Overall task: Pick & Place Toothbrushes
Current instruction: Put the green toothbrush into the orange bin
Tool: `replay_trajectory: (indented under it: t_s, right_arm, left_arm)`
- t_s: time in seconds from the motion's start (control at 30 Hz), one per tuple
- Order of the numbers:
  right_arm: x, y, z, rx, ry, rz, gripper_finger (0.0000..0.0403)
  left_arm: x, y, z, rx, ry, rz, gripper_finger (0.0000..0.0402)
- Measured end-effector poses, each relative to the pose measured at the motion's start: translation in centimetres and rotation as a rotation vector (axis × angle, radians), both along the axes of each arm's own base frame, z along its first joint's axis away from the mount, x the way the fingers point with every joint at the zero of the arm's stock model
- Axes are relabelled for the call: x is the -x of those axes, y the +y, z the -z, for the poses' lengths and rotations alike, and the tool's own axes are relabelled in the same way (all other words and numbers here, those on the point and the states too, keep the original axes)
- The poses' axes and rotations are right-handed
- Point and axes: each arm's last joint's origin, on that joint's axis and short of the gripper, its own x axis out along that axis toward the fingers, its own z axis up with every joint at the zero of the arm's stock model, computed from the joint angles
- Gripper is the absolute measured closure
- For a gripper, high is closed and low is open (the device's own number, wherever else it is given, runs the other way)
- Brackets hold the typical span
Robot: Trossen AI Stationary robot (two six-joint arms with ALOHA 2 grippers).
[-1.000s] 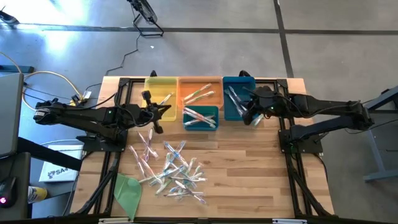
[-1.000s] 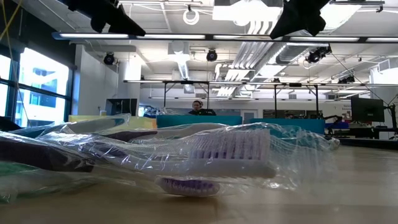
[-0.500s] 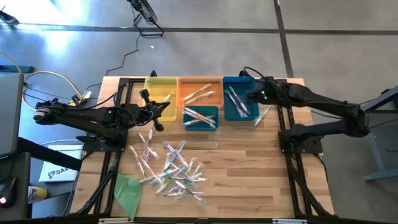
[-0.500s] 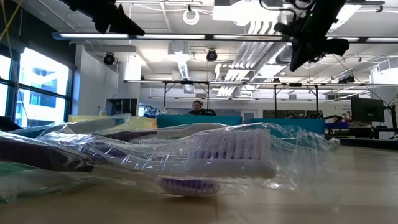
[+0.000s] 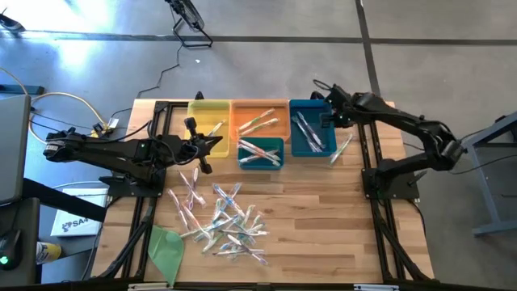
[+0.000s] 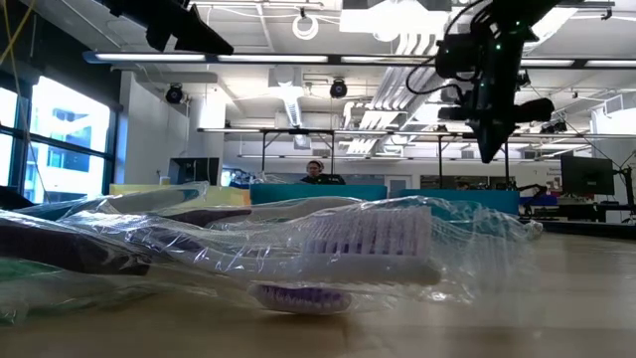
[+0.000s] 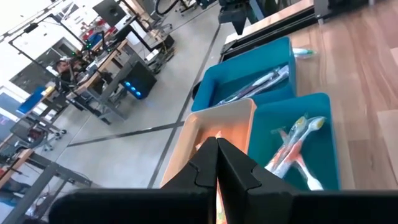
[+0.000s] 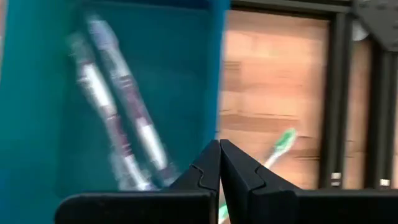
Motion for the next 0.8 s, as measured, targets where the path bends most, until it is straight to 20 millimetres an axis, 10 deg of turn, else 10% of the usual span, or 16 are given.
replay_trajectory:
  t_s: [0.33, 0.8]
  right_arm:
    - [2.4, -0.4, -0.8, -0.032, 0.012, 0.042, 0.0400]
    - [5.2, -0.1, 3.9, -0.197, 0.033, 0.217, 0.0401]
  left_arm:
    - [0.0, 0.0, 0.0, 0.000, 0.002, 0.000, 0.0402]
    - [0.0, 0.0, 0.0, 0.000, 0.001, 0.000, 0.0402]
